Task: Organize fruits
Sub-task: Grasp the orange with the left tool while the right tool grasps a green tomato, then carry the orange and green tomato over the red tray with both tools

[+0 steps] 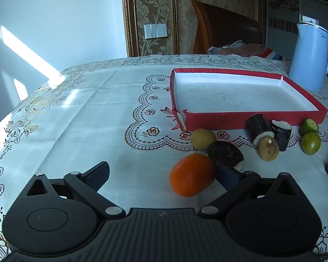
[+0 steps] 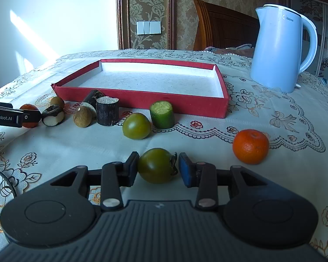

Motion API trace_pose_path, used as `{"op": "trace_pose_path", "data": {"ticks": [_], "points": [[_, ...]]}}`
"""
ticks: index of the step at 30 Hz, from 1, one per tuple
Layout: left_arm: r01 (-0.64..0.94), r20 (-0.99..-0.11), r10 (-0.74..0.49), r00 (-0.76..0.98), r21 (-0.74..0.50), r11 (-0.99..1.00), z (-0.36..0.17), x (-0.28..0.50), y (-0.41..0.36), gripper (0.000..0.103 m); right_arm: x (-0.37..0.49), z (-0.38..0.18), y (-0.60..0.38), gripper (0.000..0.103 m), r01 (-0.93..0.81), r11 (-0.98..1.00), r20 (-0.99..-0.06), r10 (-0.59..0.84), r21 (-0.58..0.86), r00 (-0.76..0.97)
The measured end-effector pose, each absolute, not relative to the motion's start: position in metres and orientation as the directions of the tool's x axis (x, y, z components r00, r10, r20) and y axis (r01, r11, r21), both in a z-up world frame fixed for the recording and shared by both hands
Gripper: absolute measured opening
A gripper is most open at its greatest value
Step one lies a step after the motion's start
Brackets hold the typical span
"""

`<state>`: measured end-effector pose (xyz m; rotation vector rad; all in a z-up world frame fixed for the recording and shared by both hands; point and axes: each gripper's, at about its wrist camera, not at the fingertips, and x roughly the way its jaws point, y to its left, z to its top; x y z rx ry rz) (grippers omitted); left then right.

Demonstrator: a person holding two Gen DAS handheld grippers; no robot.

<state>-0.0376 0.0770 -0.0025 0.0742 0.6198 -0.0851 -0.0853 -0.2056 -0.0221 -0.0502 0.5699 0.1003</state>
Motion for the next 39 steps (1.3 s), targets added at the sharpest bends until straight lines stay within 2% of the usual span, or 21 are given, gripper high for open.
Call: {"op": "trace_pose_path", "data": {"ticks": [1,2,3,4,9,12,29,39], "points": [[0.102,-0.584,-0.066,0.809,0.029,0.994,-0.003,-0.037,0.079,0.102,-0.085,-0.022,-0.205,0.036,-0.109,0.994,-0.541,0.081,-0.021,0.837],[0.110,-0.583,-0.079,0.809,0.017,0.994,-0.003,-0.038,0.080,0.096,-0.086,-0.022,-0.205,0.036,-0.110,0.994,-0.539,0.081,-0.022,0.838],[0.132,-0.580,-0.104,0.808,0.006,0.991,-0.002,-0.039,0.082,0.088,-0.086,-0.022,-0.205,0.034,-0.112,0.993,-0.538,0.084,-0.020,0.839],[0.147,-0.577,-0.118,0.808,0.004,0.989,-0.002,-0.040,0.081,0.083,-0.086,-0.022,-0.205,0.033,-0.114,0.993,-0.538,0.086,-0.019,0.838],[0.214,-0.564,-0.174,0.807,0.006,0.977,0.000,-0.047,0.073,0.050,-0.086,-0.022,-0.206,0.032,-0.112,0.994,-0.536,0.085,-0.018,0.840],[0.233,-0.564,-0.192,0.803,0.000,0.972,-0.001,-0.049,0.070,0.041,-0.087,-0.021,-0.205,0.032,-0.112,0.993,-0.536,0.082,-0.023,0.840],[0.175,-0.564,-0.158,0.810,-0.025,0.984,0.002,-0.052,0.068,0.041,-0.088,-0.020,-0.210,0.032,-0.083,0.997,-0.525,0.070,0.000,0.848],[0.189,-0.558,-0.179,0.810,-0.040,0.981,0.010,-0.055,0.062,0.041,-0.088,-0.009,-0.210,0.032,-0.073,0.997,-0.496,0.062,-0.002,0.866]]}}
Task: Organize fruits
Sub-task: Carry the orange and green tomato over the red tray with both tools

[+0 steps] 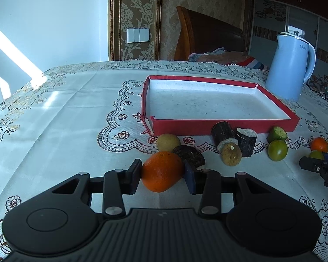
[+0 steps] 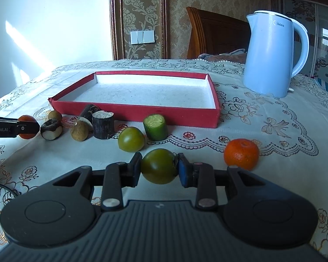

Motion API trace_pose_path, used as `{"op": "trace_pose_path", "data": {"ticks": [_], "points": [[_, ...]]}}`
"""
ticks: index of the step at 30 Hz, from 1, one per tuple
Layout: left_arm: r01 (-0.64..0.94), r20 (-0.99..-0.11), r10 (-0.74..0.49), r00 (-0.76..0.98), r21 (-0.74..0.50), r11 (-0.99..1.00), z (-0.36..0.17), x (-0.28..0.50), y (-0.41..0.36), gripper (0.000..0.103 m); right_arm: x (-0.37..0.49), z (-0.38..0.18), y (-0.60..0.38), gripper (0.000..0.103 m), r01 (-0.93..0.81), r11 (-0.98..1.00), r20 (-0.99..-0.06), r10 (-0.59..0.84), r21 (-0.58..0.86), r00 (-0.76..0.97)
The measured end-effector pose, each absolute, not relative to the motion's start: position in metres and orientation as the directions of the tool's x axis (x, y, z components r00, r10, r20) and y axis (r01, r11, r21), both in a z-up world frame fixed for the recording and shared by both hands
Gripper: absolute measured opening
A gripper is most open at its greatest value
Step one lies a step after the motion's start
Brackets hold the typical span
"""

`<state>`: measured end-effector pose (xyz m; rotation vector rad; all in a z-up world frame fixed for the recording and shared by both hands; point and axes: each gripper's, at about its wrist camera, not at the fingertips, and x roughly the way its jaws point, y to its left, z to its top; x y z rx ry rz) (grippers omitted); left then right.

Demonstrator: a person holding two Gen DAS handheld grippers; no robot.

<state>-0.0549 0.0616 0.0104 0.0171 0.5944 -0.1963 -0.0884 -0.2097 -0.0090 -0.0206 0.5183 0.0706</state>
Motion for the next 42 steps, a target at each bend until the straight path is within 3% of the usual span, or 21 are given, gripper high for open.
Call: {"op": "trace_pose_path", "data": {"ticks": [9,24,42], "points": [[0.227,-0.532,-0.213,0.819,-0.039,0.973,0.027,-0.045,0.034,0.041,-0.078,0.014,-0.205,0.032,-0.071,0.997,-0.443,0.050,-0.031,0.895],[0.222,-0.531,-0.192,0.825,-0.007,0.975,0.032,0.007,-0.013,0.041,-0.018,0.033,-0.195,0.032,-0.042,0.998,-0.432,0.017,-0.049,0.902],[0.088,-0.596,-0.059,0.801,0.021,0.996,0.013,0.107,-0.027,0.041,0.109,0.009,-0.203,0.032,0.071,0.997,-0.553,-0.071,-0.022,0.830]]}}
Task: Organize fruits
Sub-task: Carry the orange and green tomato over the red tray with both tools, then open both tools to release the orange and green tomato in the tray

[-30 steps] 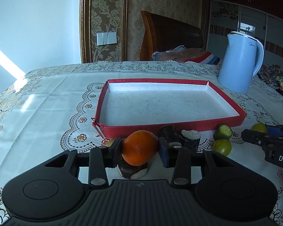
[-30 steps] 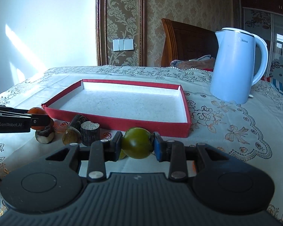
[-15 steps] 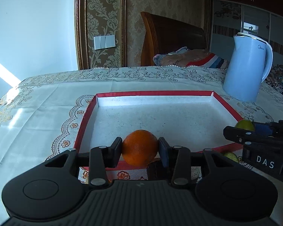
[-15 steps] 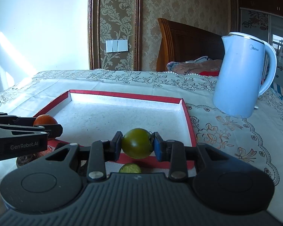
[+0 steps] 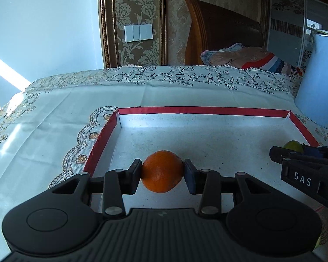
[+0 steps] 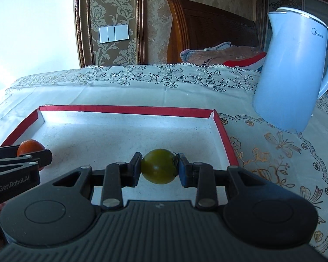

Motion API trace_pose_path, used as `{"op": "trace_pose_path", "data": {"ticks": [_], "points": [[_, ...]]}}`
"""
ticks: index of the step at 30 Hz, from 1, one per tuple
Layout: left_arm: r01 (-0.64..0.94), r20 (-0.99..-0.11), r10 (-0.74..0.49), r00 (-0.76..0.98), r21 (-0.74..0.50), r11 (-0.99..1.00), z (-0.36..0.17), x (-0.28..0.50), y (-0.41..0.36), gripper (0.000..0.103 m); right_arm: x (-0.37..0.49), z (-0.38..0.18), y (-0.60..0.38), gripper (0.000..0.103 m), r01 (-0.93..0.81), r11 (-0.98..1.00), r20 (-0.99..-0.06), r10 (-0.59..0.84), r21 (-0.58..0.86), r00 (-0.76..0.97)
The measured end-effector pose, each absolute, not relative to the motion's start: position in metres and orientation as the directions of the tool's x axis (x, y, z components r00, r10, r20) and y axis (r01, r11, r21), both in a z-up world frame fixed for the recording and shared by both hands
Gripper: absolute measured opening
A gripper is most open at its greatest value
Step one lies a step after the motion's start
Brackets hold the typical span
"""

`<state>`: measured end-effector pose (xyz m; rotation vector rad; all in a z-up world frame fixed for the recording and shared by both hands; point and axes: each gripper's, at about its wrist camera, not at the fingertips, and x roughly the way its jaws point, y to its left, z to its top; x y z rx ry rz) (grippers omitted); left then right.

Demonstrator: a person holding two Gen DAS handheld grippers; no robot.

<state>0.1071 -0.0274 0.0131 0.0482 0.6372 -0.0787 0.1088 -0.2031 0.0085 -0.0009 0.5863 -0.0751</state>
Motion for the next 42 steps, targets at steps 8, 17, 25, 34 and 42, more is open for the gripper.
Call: {"op": "trace_pose_path", "data": {"ticks": [8,17,25,34,42], "points": [[0.059,-0.594,-0.016,0.804,0.052,0.997,0.009,0.130,-0.033,0.041,0.137,-0.002,-0.208,0.032,0.083,0.997,-0.596,-0.063,0.006,0.800],[0.050,-0.594,-0.006,0.804,0.059,0.997,0.009,0.137,-0.036,0.041,0.140,-0.002,-0.211,0.032,0.087,0.996,-0.596,-0.059,0.018,0.801],[0.040,-0.605,0.010,0.796,0.070,0.997,0.008,0.140,-0.035,0.041,0.139,-0.002,-0.211,0.032,0.088,0.996,-0.596,-0.060,0.017,0.801],[0.031,-0.627,0.000,0.779,0.039,0.999,0.007,0.143,-0.030,0.045,0.139,-0.002,-0.209,0.033,0.087,0.996,-0.597,-0.061,0.013,0.800],[0.046,-0.632,-0.023,0.774,0.020,0.999,0.007,0.143,-0.029,0.058,0.138,-0.002,-0.208,0.047,0.087,0.996,-0.596,-0.061,0.015,0.801]]}}
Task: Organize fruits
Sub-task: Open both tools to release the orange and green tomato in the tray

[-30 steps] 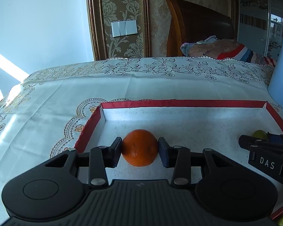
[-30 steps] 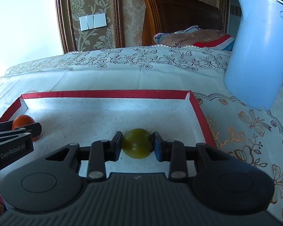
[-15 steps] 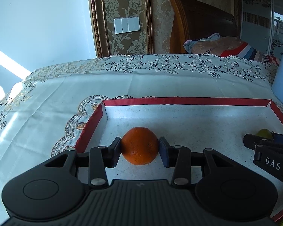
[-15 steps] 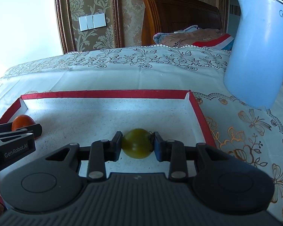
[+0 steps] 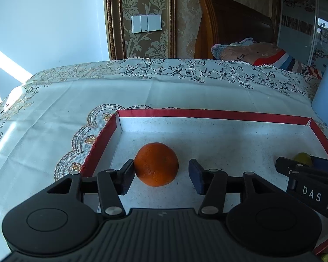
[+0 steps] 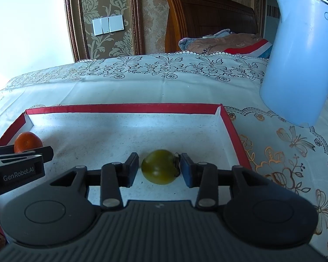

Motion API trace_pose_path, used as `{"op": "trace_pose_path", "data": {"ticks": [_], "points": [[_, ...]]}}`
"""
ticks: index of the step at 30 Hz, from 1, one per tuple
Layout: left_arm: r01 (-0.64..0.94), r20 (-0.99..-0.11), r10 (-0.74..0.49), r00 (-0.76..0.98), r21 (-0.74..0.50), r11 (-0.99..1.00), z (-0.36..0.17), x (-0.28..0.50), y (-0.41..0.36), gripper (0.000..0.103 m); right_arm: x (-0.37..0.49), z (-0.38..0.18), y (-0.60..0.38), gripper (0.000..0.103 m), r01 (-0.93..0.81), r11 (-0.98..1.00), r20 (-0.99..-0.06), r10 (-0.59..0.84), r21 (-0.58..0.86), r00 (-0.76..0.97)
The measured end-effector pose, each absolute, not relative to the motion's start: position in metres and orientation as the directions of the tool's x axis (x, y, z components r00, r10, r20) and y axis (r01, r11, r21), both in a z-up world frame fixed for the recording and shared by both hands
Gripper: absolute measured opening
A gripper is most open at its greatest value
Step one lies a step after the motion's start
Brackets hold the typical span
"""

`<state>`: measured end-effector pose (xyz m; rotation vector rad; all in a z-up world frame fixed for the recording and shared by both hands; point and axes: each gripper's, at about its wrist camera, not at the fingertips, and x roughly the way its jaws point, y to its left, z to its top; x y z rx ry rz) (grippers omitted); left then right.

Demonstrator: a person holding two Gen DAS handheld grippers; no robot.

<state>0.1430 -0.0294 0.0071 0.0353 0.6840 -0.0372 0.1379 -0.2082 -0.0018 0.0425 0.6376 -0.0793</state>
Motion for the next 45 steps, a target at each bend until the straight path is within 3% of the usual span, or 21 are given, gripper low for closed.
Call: {"op": "trace_pose_path", "data": {"ticks": [4,22,34,45], "points": [[0.052,-0.627,-0.022,0.779,0.030,0.998,0.008,0.141,-0.032,0.064,0.137,-0.001,-0.209,0.051,0.090,0.996,-0.593,-0.065,0.013,0.803],[0.071,-0.624,-0.035,0.781,0.033,0.997,0.010,0.136,-0.034,0.066,0.132,0.002,-0.208,0.092,0.111,0.994,-0.565,-0.098,-0.011,0.819],[0.076,-0.625,-0.056,0.778,0.005,0.997,0.012,0.132,-0.031,0.067,0.129,0.003,-0.210,0.100,0.119,0.993,-0.556,-0.095,0.007,0.826],[0.069,-0.613,-0.054,0.788,0.000,0.998,0.012,0.123,-0.028,0.067,0.123,0.002,-0.214,0.101,0.118,0.992,-0.561,-0.076,0.040,0.824]]}}
